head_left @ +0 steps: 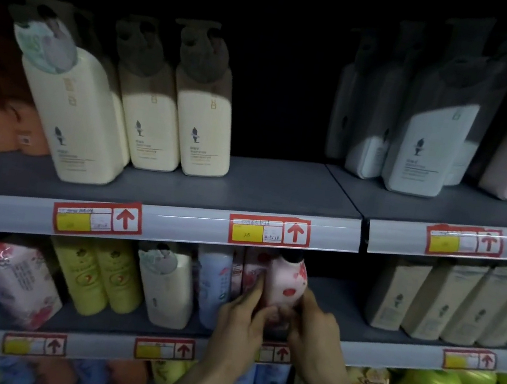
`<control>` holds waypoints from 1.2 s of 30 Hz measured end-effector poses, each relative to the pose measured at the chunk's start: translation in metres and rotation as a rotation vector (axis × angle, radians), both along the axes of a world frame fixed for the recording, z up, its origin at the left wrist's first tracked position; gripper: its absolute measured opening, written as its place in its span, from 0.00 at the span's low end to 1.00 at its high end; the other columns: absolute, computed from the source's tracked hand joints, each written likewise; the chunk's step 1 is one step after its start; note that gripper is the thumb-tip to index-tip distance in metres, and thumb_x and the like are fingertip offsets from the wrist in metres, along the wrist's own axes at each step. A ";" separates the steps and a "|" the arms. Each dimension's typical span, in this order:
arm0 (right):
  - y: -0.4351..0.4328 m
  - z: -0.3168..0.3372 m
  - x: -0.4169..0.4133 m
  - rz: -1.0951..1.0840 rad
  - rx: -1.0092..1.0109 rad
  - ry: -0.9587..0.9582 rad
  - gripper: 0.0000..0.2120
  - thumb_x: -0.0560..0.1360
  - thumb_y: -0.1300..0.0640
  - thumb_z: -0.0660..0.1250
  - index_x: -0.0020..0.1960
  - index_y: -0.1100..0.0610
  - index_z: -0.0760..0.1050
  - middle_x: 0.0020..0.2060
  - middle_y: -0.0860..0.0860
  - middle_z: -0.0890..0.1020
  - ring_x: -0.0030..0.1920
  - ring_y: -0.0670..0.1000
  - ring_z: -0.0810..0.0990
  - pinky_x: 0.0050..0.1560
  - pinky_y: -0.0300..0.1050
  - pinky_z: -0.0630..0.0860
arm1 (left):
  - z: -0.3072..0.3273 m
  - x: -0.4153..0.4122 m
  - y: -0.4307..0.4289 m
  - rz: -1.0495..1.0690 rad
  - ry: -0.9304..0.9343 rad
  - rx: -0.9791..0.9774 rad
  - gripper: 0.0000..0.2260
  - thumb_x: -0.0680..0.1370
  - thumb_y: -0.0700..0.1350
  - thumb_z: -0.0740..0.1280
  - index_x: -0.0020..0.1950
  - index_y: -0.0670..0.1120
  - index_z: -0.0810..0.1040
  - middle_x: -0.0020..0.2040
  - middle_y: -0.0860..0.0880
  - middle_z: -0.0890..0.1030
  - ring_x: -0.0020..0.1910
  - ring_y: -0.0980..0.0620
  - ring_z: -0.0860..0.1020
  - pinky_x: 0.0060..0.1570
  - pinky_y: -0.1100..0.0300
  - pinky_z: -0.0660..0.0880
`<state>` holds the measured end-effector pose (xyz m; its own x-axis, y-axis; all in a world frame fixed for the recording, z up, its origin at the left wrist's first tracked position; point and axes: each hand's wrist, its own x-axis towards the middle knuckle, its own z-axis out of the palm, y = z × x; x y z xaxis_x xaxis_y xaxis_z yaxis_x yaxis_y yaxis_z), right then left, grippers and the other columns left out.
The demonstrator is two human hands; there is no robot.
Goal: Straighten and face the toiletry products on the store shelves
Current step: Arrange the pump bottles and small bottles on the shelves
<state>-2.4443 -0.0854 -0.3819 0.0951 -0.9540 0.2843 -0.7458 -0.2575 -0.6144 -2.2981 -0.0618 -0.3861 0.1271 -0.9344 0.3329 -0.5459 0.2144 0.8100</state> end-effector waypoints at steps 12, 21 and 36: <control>0.034 0.033 -0.002 -0.174 0.047 0.126 0.11 0.77 0.42 0.70 0.44 0.49 0.83 0.38 0.49 0.86 0.44 0.56 0.85 0.38 0.49 0.77 | 0.013 0.040 0.054 0.202 0.322 0.027 0.13 0.78 0.43 0.73 0.60 0.57 0.84 0.53 0.63 0.85 0.51 0.64 0.83 0.57 0.61 0.80; 0.073 0.027 0.117 0.338 0.281 -0.190 0.35 0.73 0.50 0.71 0.78 0.40 0.66 0.59 0.39 0.82 0.58 0.40 0.81 0.58 0.44 0.81 | 0.012 0.145 0.074 0.361 0.470 -0.062 0.26 0.78 0.39 0.73 0.74 0.52 0.71 0.64 0.57 0.80 0.62 0.65 0.78 0.57 0.72 0.75; 0.064 0.034 0.162 0.273 0.266 -0.352 0.40 0.72 0.47 0.71 0.80 0.36 0.58 0.62 0.37 0.82 0.58 0.40 0.81 0.58 0.44 0.81 | 0.013 0.159 0.059 0.162 0.353 0.065 0.27 0.78 0.41 0.73 0.69 0.65 0.70 0.61 0.64 0.81 0.62 0.65 0.78 0.57 0.65 0.78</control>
<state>-2.2825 -0.0215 -0.3481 0.2928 -0.9515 0.0947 -0.4097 -0.2143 -0.8867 -2.1387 -0.0027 -0.3733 0.3706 -0.9106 0.1829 -0.2536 0.0903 0.9631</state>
